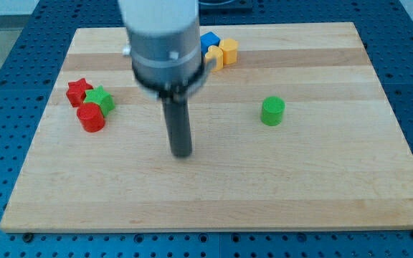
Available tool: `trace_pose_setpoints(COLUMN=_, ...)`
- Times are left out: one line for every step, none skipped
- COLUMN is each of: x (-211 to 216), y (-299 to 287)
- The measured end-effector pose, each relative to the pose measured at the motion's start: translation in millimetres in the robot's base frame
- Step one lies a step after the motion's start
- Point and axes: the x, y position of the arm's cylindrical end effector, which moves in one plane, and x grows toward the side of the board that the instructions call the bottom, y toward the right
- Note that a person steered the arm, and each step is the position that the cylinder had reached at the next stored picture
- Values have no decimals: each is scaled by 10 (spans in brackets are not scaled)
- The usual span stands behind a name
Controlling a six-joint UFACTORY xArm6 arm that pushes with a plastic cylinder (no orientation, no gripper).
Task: Move the green circle towards center left
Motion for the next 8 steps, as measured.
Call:
trace_pose_setpoints(x=431, y=359)
trace_pose_setpoints(x=536, y=1082)
trace_pose_setpoints(x=262, y=1724)
trace_pose_setpoints(x=-479, y=1960)
trace_pose_setpoints(x=-941, y=1937)
trace_pose_setpoints(x=-941, y=1901)
trace_pose_setpoints(x=-941, y=1824)
trace_pose_setpoints(x=-941, y=1661)
